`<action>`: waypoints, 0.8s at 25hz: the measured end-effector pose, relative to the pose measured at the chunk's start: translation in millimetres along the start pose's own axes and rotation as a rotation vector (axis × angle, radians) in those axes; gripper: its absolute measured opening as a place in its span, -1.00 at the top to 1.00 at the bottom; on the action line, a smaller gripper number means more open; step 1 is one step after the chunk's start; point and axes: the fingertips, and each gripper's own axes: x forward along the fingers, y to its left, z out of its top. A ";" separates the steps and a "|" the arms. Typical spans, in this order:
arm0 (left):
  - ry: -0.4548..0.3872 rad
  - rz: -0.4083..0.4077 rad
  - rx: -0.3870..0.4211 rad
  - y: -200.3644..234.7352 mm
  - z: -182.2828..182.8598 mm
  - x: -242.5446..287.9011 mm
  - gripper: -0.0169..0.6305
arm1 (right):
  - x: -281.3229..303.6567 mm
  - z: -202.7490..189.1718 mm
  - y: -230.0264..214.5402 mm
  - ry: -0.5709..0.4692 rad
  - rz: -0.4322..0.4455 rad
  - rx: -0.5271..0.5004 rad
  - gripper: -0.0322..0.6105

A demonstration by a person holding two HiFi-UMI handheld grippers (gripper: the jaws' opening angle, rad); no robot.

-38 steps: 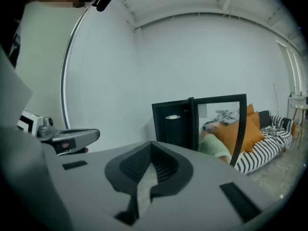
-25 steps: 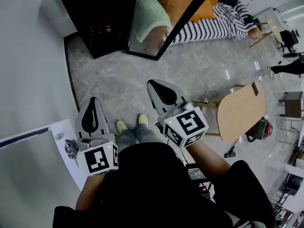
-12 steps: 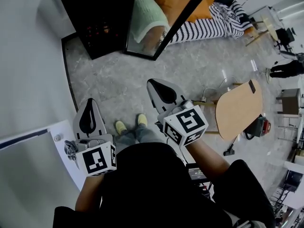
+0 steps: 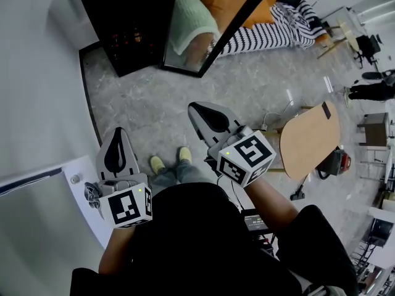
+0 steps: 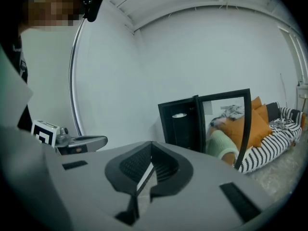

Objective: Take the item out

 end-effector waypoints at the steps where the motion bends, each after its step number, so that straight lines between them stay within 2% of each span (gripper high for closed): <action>1: -0.002 -0.004 0.002 0.4 0.2 -0.2 0.92 | 1.0 -0.6 2.6 0.003 0.006 0.002 0.88; 9: -0.017 -0.021 -0.005 11.9 -2.2 -11.7 0.92 | -1.0 0.5 18.7 -0.013 -0.006 -0.010 0.88; 13: -0.034 -0.068 -0.024 14.8 5.0 -22.8 0.92 | -0.4 2.3 26.9 -0.016 -0.024 -0.029 0.88; 16: -0.055 -0.086 -0.004 16.9 8.9 -30.4 0.92 | -1.6 6.7 34.0 -0.047 -0.031 -0.022 0.88; 20: -0.070 -0.066 0.019 25.1 12.7 -40.5 0.92 | -0.8 10.5 46.9 -0.057 -0.014 -0.012 0.88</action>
